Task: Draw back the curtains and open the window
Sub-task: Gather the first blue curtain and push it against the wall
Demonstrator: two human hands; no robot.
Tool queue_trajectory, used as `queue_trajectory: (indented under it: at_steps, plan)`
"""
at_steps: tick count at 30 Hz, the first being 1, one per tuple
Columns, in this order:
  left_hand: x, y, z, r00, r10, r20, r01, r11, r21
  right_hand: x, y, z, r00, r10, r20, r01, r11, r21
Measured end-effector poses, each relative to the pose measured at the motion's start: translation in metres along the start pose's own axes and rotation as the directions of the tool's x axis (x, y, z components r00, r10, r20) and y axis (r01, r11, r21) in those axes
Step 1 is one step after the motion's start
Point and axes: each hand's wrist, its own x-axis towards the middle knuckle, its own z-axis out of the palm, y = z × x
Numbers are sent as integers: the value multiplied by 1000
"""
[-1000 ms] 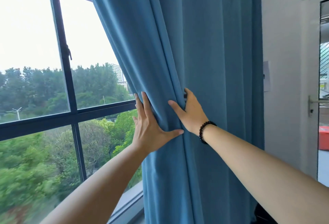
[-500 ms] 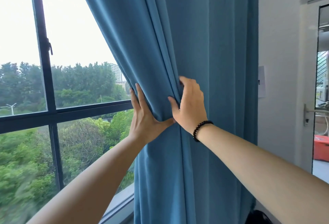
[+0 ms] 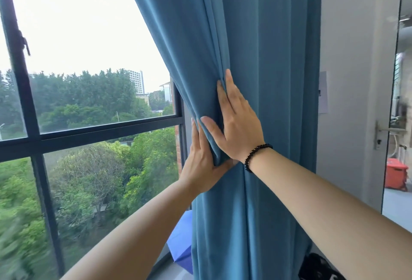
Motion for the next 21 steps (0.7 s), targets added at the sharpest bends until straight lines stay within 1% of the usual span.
queue_trajectory:
  at_steps: [3,7,9,11,12,13,14,17,21]
  plan:
    - [13,-17,21,1000,32,2,-32,999,9,7,20,17,1000,8,7,-7,996,-91]
    - [33,-36,44,999,26,-29,-25,999,40,21,53,38,998,49,-24,-52,988,-143]
    - [47,-46,54,997,-8,-76,12,999,42,28,68,48,996,84,-33,-88,983,-164]
    - [60,-51,59,982,-92,-163,100,994,41,33,79,57,990,135,-41,-140,978,-153]
    - [64,-52,60,972,-149,-180,155,988,25,34,82,59,984,171,-47,-177,974,-141]
    - [72,-57,63,968,-179,-175,181,984,-9,36,87,65,977,208,-57,-214,967,-137]
    - [79,-63,67,972,-182,-147,175,983,-62,38,91,70,967,245,-66,-252,958,-134]
    - [97,-82,78,991,-125,-37,113,965,-237,43,100,86,943,324,-77,-331,936,-117]
    - [119,-103,92,999,-52,5,51,951,-305,48,116,101,915,398,-63,-398,917,3]
